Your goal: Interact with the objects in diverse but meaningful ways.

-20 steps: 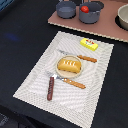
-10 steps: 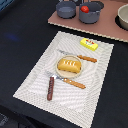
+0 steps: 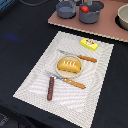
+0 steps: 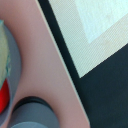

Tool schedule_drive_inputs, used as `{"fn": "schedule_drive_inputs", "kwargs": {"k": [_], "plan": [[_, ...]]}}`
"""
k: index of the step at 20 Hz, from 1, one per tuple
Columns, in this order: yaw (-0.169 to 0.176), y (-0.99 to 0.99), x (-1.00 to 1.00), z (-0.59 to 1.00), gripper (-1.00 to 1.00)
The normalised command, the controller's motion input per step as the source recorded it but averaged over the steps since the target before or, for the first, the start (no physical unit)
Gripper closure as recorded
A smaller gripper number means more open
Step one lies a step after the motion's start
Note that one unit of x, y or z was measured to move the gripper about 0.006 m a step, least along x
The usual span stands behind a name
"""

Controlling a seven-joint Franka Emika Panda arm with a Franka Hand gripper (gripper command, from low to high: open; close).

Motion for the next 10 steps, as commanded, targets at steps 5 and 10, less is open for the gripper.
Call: {"fn": "schedule_drive_inputs", "kwargs": {"k": [5, 10], "plan": [[0.062, -0.55, 0.03, -0.11, -1.00], [0.056, -0.52, 0.00, 0.02, -1.00]]}}
